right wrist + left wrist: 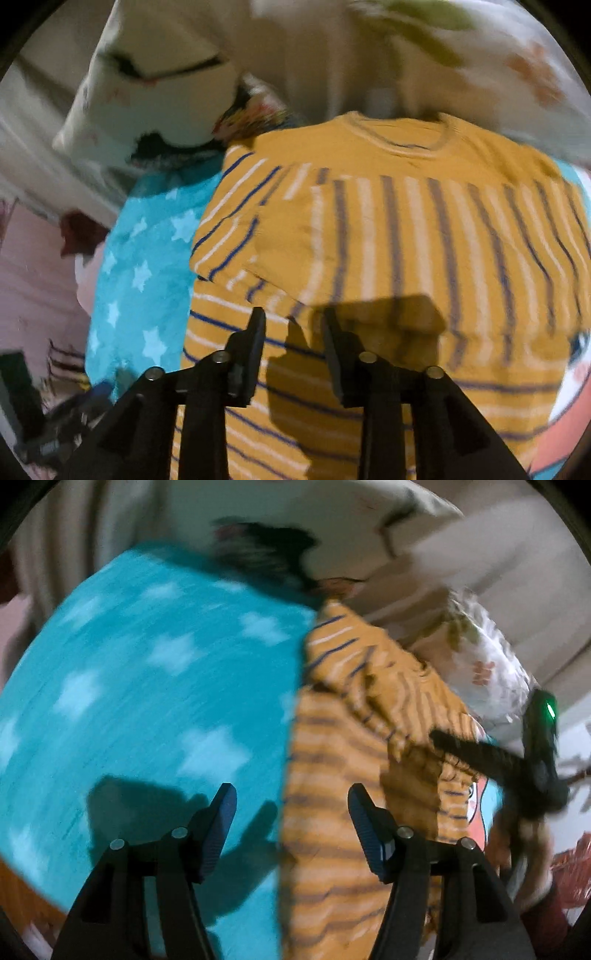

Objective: Fold small clothes

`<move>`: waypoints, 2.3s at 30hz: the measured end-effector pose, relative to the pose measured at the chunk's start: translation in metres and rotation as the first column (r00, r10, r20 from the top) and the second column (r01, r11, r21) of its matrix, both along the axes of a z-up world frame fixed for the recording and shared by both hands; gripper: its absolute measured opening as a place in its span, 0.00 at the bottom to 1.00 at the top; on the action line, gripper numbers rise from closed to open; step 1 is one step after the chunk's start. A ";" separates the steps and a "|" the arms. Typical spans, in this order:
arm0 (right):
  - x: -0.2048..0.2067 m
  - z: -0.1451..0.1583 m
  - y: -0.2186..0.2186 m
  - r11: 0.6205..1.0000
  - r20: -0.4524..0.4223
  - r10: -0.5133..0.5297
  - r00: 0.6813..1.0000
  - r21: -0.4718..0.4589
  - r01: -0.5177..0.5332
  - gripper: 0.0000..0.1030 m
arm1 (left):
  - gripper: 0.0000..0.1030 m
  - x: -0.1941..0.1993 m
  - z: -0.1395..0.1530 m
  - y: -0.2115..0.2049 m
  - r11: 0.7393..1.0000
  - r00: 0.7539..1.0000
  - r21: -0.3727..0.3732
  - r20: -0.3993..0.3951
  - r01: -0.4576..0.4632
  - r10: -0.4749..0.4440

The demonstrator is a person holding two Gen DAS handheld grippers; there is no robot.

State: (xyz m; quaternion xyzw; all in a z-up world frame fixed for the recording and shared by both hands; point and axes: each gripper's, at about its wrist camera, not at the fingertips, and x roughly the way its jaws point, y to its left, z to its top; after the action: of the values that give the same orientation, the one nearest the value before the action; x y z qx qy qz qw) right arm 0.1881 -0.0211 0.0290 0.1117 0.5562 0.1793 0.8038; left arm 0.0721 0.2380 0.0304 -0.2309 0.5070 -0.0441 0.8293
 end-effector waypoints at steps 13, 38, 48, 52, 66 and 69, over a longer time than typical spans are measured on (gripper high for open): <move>-0.079 0.017 -0.092 0.977 -0.002 -0.205 0.979 0.056 0.204 0.40 | 0.50 0.167 -0.045 -0.099 0.979 0.978 0.019 -0.051 0.205 -0.204; -0.070 -0.008 -0.131 0.960 -0.023 -0.278 0.960 -0.015 0.278 0.40 | 0.15 0.175 -0.036 -0.051 0.992 0.994 0.088 -0.069 0.087 -0.081; -0.069 -0.016 -0.148 0.946 -0.035 -0.320 0.947 -0.060 0.317 0.40 | 0.44 0.113 -0.022 -0.047 0.978 0.995 0.187 -0.056 0.093 -0.084; -0.078 -0.022 -0.160 0.934 -0.050 -0.355 0.934 -0.073 0.351 0.45 | 0.48 0.079 -0.034 -0.041 0.979 0.991 0.182 -0.106 0.095 -0.077; -0.076 -0.021 -0.163 0.910 -0.007 -0.406 0.914 -0.099 0.404 0.46 | 0.53 0.014 -0.046 -0.037 0.978 0.987 0.192 -0.148 0.086 -0.058; -0.049 -0.029 -0.164 0.897 -0.008 -0.428 0.904 -0.126 0.424 0.46 | 0.57 0.005 -0.045 -0.036 0.980 0.986 0.175 -0.150 0.096 -0.070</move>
State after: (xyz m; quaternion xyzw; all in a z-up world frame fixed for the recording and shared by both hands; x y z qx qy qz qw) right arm 0.1392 -0.1848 0.0004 0.1849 0.5424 -0.0370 0.8187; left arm 0.0773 0.2023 -0.0150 -0.1353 0.5761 -0.0158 0.8060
